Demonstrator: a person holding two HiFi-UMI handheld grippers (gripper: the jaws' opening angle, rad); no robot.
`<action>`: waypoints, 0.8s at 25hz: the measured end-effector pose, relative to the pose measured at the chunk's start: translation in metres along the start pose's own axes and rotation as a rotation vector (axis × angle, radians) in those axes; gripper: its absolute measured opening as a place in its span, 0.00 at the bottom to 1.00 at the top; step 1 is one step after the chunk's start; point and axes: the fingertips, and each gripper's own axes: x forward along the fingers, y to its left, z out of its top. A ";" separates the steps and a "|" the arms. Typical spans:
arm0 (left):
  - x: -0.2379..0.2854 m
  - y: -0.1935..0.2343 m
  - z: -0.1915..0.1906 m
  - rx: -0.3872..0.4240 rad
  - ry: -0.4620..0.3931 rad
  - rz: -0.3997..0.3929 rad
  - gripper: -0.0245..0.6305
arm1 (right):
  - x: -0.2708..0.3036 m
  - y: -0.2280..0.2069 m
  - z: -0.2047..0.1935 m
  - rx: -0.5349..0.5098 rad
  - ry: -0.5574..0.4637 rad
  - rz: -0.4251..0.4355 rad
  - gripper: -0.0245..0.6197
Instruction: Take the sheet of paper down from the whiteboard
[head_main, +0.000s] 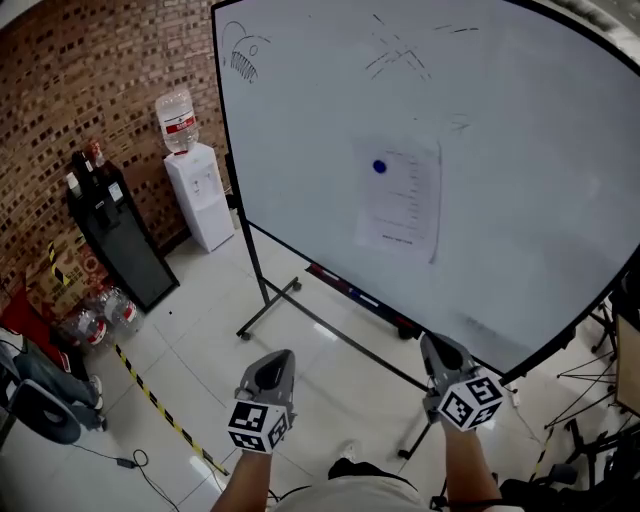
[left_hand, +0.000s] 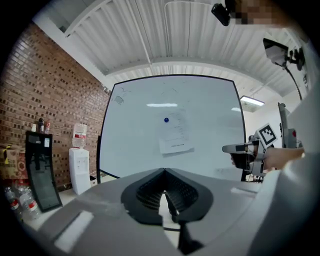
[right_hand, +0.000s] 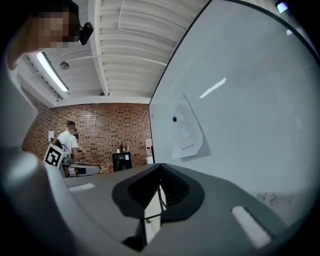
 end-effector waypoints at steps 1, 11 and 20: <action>0.016 0.002 0.006 0.002 -0.007 -0.003 0.04 | 0.011 -0.010 0.006 -0.003 -0.004 0.002 0.05; 0.119 0.018 0.028 0.022 0.003 -0.069 0.04 | 0.065 -0.074 0.026 0.021 -0.034 -0.051 0.05; 0.231 0.028 0.055 0.059 -0.023 -0.323 0.04 | 0.089 -0.120 0.046 0.046 -0.106 -0.238 0.05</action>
